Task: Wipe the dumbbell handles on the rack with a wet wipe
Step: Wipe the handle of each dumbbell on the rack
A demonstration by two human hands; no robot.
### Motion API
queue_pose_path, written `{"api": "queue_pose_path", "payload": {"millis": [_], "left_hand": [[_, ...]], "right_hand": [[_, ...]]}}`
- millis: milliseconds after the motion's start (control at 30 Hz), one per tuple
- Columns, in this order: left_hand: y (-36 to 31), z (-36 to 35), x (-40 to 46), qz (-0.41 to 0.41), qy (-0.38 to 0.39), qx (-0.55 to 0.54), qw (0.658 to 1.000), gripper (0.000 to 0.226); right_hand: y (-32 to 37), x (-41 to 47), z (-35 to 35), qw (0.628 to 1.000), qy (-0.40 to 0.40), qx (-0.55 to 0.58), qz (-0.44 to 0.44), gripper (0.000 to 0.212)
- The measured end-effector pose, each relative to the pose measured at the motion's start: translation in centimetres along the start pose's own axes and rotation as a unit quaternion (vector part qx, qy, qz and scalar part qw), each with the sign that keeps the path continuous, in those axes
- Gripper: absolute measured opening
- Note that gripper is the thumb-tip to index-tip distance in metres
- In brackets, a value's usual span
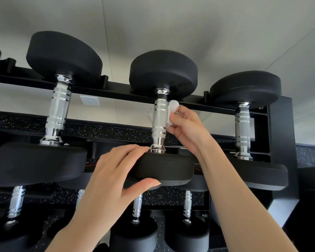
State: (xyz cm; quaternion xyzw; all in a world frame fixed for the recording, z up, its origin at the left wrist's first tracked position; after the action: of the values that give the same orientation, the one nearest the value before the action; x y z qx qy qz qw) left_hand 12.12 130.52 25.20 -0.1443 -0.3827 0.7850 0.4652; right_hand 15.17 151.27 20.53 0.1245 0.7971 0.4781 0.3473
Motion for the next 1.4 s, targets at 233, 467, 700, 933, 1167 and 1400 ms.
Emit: {"api": "queue_pose_path", "payload": {"millis": [233, 467, 700, 933, 1167, 1400], "left_hand": [[0.2, -0.1, 0.0, 0.004, 0.001, 0.001, 1.0, 0.058], [0.3, -0.2, -0.1, 0.0, -0.002, 0.002, 1.0, 0.059], [0.2, -0.1, -0.1, -0.006, -0.005, 0.001, 1.0, 0.06], [0.4, -0.2, 0.0, -0.006, -0.008, 0.009, 1.0, 0.06], [0.6, -0.4, -0.1, -0.006, -0.009, 0.002, 1.0, 0.059], [0.6, -0.5, -0.1, -0.021, -0.023, -0.004, 1.0, 0.057]], "right_hand": [[-1.5, -1.7, 0.7, 0.996, 0.043, -0.061, -0.051, 0.026], [-1.2, -3.4, 1.0, 0.973, 0.095, -0.195, -0.085, 0.011], [0.0, -4.6, 0.9, 0.946, 0.032, -0.323, -0.004, 0.02], [1.4, -5.0, 0.2, 0.9, -0.017, -0.431, 0.072, 0.02], [2.9, -5.6, -2.8, 0.823, 0.033, -0.549, 0.143, 0.008], [2.7, -4.4, -5.0, 0.706, 0.1, -0.692, 0.115, 0.015]]}}
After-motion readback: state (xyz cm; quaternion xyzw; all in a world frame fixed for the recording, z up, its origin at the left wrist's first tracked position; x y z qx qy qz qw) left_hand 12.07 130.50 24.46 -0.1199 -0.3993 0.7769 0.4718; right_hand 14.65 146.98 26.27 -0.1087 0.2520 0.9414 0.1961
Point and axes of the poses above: each hand's wrist, its own x-axis towards the middle knuckle, its own z-axis out of the back of the hand, y = z × x, the point moved 5 cm from there along x, towards the middle knuckle, and after that the axes turned 1 degree about x, right-handed, at the moved point
